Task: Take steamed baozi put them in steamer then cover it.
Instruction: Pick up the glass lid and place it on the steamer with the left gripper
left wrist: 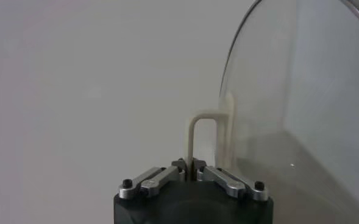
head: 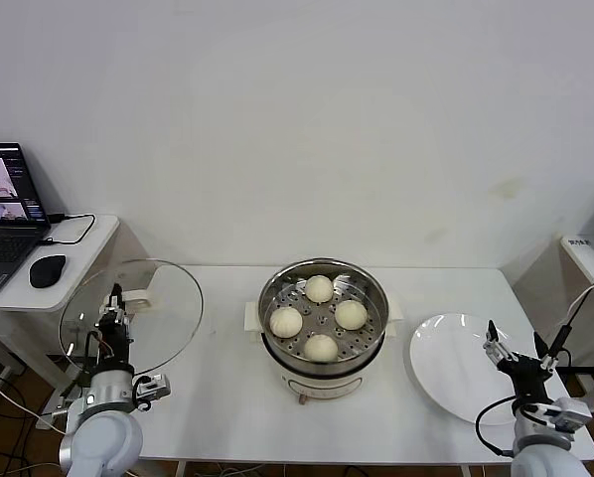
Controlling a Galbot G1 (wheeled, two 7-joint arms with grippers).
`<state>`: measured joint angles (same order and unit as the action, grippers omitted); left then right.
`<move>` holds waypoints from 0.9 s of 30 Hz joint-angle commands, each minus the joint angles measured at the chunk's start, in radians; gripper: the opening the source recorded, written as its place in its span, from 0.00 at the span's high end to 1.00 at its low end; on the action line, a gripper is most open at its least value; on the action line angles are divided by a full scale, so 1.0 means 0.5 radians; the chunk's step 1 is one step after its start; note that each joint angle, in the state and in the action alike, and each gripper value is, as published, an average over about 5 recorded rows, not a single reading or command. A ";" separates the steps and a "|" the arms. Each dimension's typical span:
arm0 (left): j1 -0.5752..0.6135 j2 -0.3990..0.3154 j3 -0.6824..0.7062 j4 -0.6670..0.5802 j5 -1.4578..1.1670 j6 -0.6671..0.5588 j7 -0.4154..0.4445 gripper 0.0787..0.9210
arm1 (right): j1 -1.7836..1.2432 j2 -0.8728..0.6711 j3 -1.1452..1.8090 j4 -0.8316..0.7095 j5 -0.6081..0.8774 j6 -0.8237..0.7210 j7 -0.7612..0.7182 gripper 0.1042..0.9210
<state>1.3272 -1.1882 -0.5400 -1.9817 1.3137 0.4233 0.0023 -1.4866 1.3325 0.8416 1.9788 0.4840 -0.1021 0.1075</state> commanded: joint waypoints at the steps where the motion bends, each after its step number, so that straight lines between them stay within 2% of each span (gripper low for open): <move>1: -0.048 0.036 0.279 -0.426 0.299 0.305 0.200 0.93 | 0.010 0.024 0.007 0.027 -0.083 -0.046 0.009 0.12; 6: -0.169 -0.077 0.525 -0.460 0.352 0.313 0.305 0.93 | -0.004 0.019 0.034 0.046 -0.109 -0.130 0.001 0.12; 12: -0.322 -0.262 0.847 -0.242 0.423 0.313 0.347 0.93 | 0.004 0.066 0.079 0.063 -0.176 -0.184 0.002 0.12; 17: -0.514 -0.416 1.010 -0.043 0.448 0.348 0.464 0.93 | 0.012 0.096 0.102 0.070 -0.196 -0.197 0.002 0.12; 27: -0.657 -0.625 1.264 0.027 0.508 0.363 0.712 0.93 | 0.023 0.094 0.136 0.039 -0.198 -0.197 0.006 0.12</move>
<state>1.0903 -1.3871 -0.0730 -2.0180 1.5342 0.5856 0.2423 -1.4787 1.3719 0.8993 2.0036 0.3976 -0.1876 0.1096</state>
